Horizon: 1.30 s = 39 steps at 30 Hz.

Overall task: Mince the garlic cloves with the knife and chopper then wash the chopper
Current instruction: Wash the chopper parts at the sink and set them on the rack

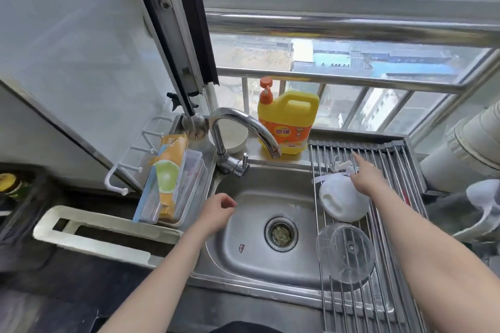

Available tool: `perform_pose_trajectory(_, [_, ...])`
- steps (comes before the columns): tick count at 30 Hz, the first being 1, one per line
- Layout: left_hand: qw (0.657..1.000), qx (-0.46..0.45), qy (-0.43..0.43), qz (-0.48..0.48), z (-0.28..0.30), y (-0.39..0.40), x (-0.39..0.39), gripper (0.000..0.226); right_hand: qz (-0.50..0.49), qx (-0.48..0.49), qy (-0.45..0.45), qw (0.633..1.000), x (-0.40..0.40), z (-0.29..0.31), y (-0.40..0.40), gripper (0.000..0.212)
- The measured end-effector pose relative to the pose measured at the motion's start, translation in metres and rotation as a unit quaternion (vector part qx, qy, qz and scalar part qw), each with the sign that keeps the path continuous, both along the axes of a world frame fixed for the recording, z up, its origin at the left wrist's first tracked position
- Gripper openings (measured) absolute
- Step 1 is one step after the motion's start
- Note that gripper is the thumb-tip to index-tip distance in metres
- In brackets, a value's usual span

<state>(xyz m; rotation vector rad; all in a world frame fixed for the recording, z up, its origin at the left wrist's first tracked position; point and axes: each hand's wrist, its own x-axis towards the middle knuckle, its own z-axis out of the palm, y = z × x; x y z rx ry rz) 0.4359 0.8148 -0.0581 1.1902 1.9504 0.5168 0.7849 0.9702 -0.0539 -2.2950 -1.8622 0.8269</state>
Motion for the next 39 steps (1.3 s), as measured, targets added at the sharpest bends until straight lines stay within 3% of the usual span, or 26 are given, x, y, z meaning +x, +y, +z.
perform_pose_trajectory(6, [1.0, -0.009, -0.006, 0.013, 0.0, 0.003, -0.001, 0.027, 0.015, -0.024, -0.047, 0.998, -0.006, -0.007, 0.017, 0.046])
perform_pose_trajectory(10, [1.0, -0.012, -0.006, 0.013, 0.0, 0.005, -0.002, 0.026, 0.023, 0.014, -0.068, 0.997, -0.011, -0.011, 0.024, 0.028])
perform_pose_trajectory(14, [1.0, -0.014, -0.009, 0.023, -0.003, 0.006, -0.002, 0.029, 0.022, 0.096, -0.076, 0.992, -0.015, -0.014, 0.026, 0.024])
perform_pose_trajectory(17, [0.999, -0.026, -0.005, 0.027, -0.007, 0.007, -0.003, 0.028, 0.016, 0.187, -0.027, 0.982, -0.02, -0.005, 0.023, 0.025])
perform_pose_trajectory(20, [1.0, -0.024, -0.009, 0.016, -0.007, 0.011, 0.005, 0.028, -0.042, 0.284, 0.12, 0.95, -0.045, 0.016, 0.004, 0.024])
perform_pose_trajectory(22, [1.0, -0.019, -0.008, 0.002, -0.005, 0.013, 0.012, 0.029, -0.077, 0.247, 0.239, 0.936, -0.071, 0.024, -0.015, 0.02])
perform_pose_trajectory(24, [1.0, -0.012, -0.026, 0.004, -0.003, 0.014, 0.022, 0.028, -0.107, 0.121, 0.323, 0.932, -0.095, 0.017, -0.036, 0.02])
perform_pose_trajectory(26, [0.997, -0.015, -0.068, 0.02, 0.002, 0.012, 0.034, 0.025, -0.149, -0.002, 0.367, 0.918, -0.113, 0.003, -0.06, 0.024])
perform_pose_trajectory(28, [0.989, -0.052, -0.133, 0.042, 0.012, 0.008, 0.051, 0.018, -0.194, -0.031, 0.387, 0.901, -0.129, -0.01, -0.083, 0.029])
perform_pose_trajectory(30, [0.959, -0.139, -0.234, 0.073, 0.023, 0.004, 0.067, 0.022, -0.192, 0.002, 0.365, 0.911, -0.142, -0.014, -0.105, 0.026])
perform_pose_trajectory(34, [0.829, -0.235, -0.478, 0.172, 0.032, -0.004, 0.084, 0.053, -0.094, 0.068, 0.306, 0.945, -0.156, -0.009, -0.142, 0.02])
perform_pose_trajectory(36, [0.79, -0.244, -0.522, 0.207, 0.035, -0.006, 0.089, 0.054, -0.039, 0.12, 0.245, 0.961, -0.156, -0.009, -0.154, 0.02])
perform_pose_trajectory(39, [0.764, -0.251, -0.538, 0.251, 0.037, -0.007, 0.096, 0.039, 0.02, 0.139, 0.204, 0.969, -0.154, -0.01, -0.162, 0.019])
